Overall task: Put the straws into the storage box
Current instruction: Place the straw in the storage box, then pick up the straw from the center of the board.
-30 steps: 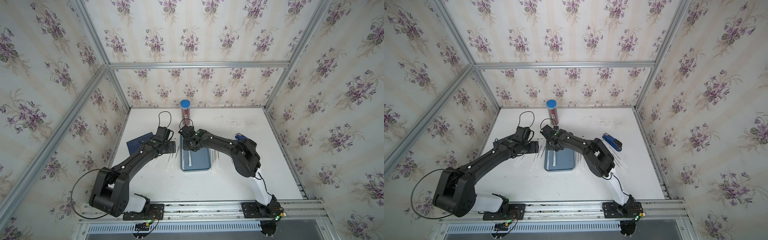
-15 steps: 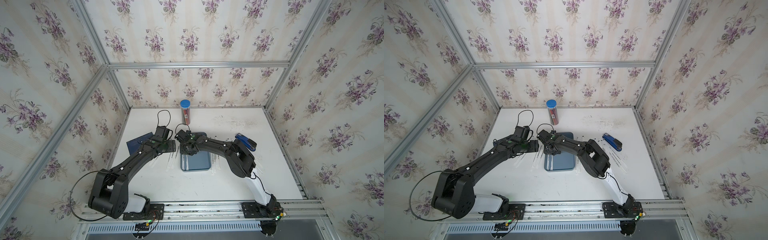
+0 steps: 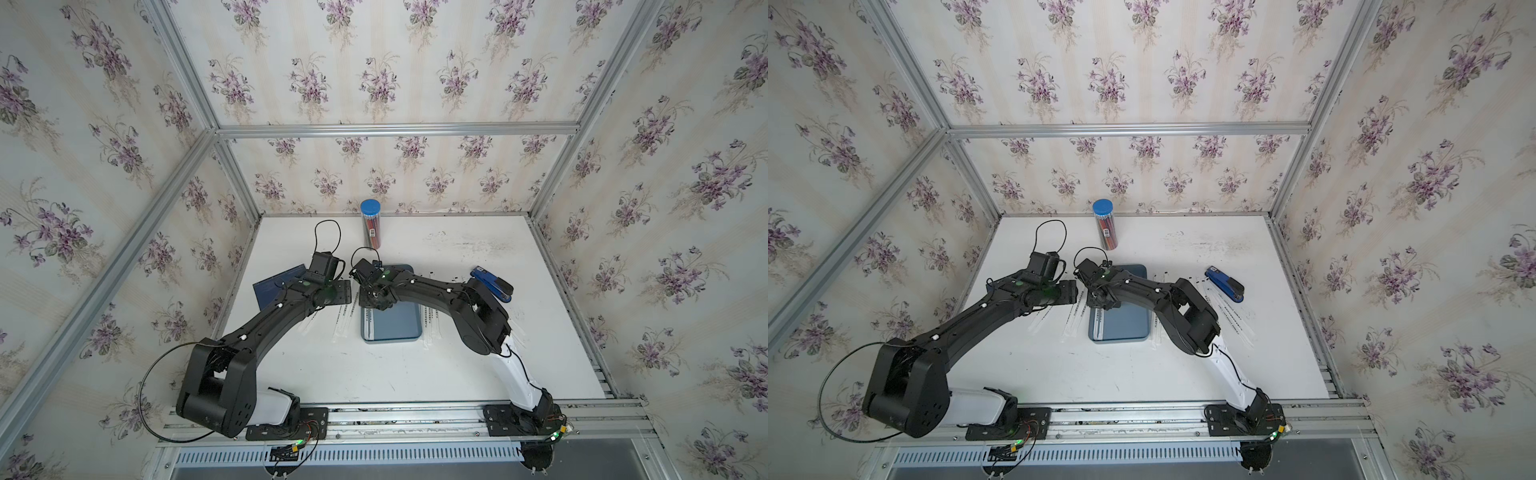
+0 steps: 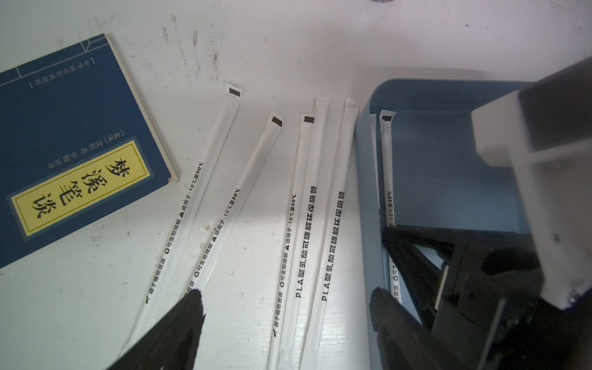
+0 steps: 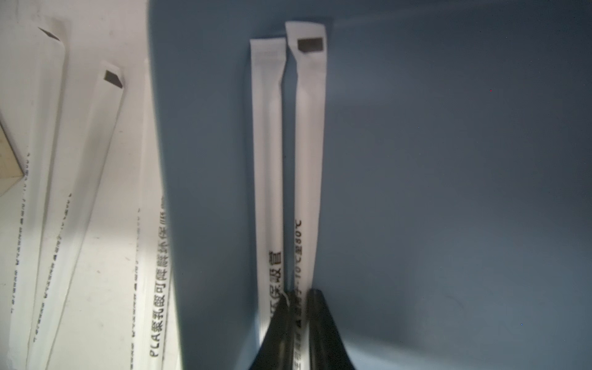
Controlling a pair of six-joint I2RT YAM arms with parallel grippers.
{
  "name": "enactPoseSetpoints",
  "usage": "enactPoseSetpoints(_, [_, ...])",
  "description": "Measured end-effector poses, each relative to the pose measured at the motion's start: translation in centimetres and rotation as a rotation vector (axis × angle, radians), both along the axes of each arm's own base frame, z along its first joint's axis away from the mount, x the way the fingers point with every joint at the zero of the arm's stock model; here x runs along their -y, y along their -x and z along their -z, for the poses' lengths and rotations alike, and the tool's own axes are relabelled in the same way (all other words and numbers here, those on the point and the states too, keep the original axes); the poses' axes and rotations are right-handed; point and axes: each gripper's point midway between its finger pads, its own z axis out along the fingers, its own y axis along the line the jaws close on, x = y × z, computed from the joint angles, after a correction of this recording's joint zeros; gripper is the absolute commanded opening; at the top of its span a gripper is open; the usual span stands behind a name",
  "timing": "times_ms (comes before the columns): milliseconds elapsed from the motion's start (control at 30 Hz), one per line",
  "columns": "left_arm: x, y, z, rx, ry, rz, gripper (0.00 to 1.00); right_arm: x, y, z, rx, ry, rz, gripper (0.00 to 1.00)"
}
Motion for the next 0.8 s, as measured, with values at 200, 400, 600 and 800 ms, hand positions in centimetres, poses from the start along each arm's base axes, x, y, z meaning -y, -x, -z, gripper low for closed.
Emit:
enactPoseSetpoints(200, [0.0,-0.1,-0.5,0.012,0.004,0.0,0.82,0.1,0.0,-1.4,0.009,-0.013,0.001,0.25])
enactPoseSetpoints(400, [-0.2,-0.6,-2.1,0.054,-0.003,-0.013,0.88,1.6,-0.1,-6.5,0.066,-0.063,0.003,0.3])
enactPoseSetpoints(600, [-2.0,-0.5,-3.5,0.082,-0.075,-0.068,1.0,11.8,-0.1,-7.6,0.077,0.004,0.1,0.35])
enactPoseSetpoints(800, [-4.1,0.6,-3.4,0.074,-0.109,-0.152,1.0,19.5,0.8,-3.3,-0.022,0.119,0.164,0.31])
